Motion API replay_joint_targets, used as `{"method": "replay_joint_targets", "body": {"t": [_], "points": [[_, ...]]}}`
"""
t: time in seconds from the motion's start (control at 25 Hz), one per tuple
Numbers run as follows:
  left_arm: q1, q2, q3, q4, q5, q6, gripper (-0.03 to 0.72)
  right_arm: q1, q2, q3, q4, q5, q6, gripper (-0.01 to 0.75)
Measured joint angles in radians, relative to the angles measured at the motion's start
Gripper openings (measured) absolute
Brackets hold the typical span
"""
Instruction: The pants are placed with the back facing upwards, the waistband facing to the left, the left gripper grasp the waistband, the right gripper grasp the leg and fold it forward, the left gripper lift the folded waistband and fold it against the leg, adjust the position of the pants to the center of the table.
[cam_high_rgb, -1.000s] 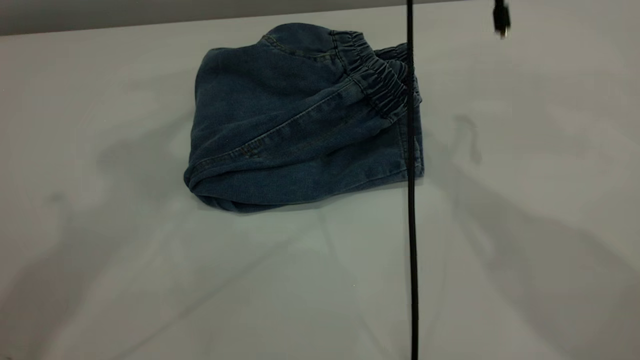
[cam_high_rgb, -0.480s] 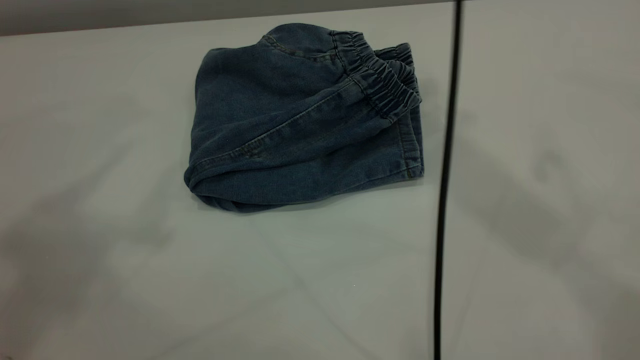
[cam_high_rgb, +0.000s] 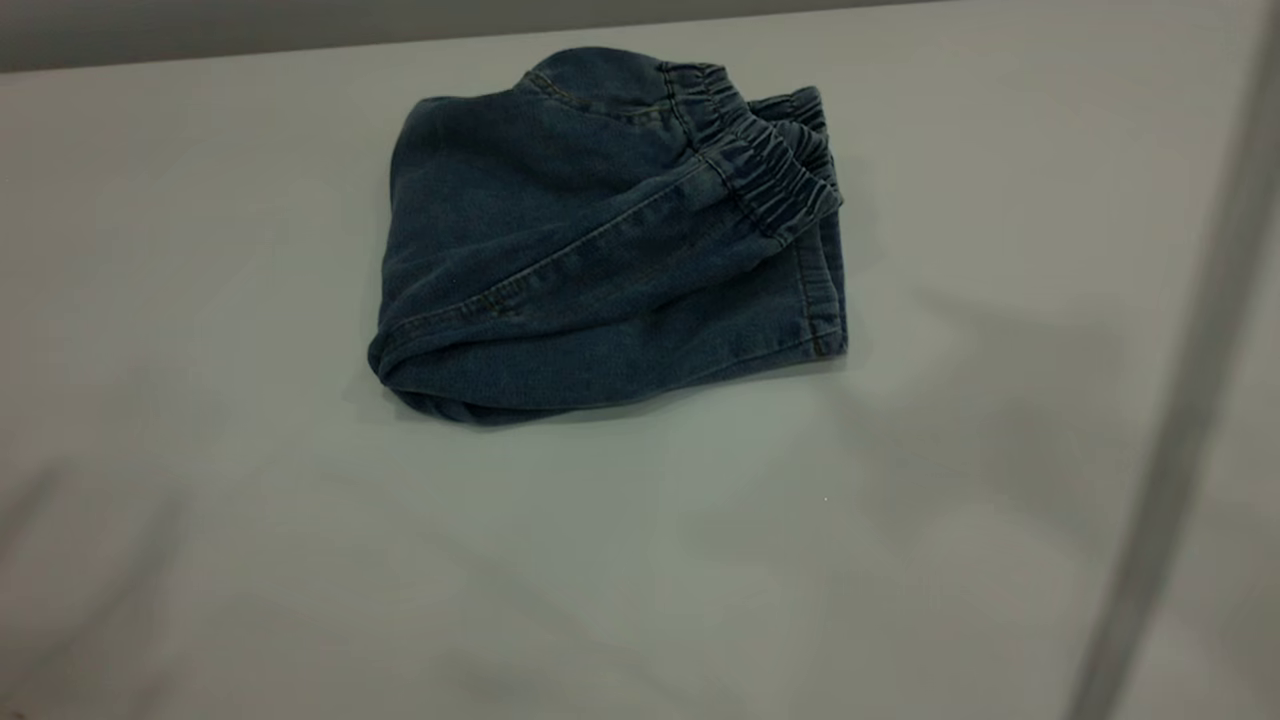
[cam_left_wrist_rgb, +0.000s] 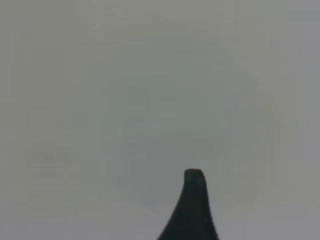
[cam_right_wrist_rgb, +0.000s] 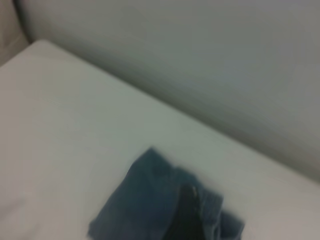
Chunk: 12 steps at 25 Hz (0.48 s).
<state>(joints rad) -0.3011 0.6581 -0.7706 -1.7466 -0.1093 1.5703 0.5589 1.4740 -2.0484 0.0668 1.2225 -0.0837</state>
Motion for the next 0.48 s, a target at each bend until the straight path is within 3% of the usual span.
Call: {"method": "replay_joint_targets", "body": {"t": [0.48], "points": [[-0.001, -0.223, 0.134, 0.002, 0.063, -0.001, 0.561, 0.000, -0.398, 0.588, 0.040, -0.003, 0.058, 0.542]]}}
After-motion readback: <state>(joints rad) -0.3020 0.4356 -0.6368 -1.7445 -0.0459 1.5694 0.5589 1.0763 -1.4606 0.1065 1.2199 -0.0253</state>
